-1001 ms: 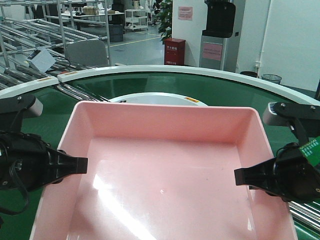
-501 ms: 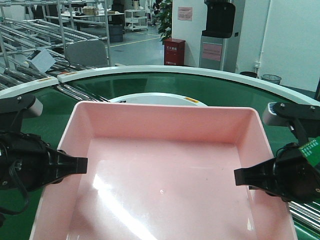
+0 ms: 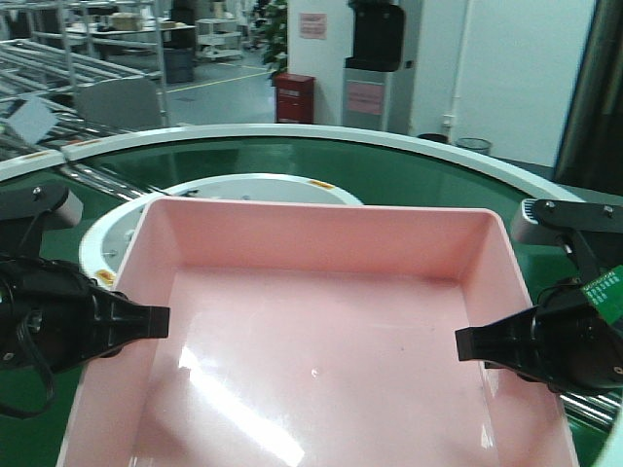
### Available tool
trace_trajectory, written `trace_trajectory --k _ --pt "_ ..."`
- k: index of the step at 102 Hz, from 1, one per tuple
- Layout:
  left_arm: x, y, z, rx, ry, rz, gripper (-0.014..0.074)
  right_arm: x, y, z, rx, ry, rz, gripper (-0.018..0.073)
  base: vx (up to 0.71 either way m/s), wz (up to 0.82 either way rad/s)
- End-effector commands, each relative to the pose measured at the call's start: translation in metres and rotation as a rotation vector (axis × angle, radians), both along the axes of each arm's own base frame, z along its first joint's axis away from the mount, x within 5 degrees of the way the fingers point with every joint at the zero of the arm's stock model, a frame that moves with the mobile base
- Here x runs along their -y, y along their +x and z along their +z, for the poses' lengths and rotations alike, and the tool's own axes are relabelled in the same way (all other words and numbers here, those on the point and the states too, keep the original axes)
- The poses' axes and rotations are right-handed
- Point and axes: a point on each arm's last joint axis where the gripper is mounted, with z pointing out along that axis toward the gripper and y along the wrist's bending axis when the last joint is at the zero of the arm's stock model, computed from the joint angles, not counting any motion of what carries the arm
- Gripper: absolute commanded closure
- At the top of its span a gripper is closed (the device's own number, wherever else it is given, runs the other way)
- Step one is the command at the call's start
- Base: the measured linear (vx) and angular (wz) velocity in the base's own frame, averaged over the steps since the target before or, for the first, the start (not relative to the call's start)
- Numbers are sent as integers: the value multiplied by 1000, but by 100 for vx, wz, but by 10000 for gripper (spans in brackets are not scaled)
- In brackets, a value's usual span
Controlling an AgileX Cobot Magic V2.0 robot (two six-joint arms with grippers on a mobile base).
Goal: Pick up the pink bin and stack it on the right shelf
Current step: 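Hold the pink bin with both grippers while turning away from conveyor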
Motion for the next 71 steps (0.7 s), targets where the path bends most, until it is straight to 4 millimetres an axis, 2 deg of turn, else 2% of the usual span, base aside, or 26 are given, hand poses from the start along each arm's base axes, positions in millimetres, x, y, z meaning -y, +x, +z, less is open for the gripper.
trace_trajectory --k 1,27,71 --pt "-4 -3 28 151 -43 15 598 8 -1 22 135 -39 3 568 -18 -36" --pt "-4 -3 28 151 -43 15 598 8 -1 22 135 -39 3 568 -19 -49" --pt "-4 -3 28 151 -43 15 598 8 -1 22 135 -39 3 568 -17 -65"
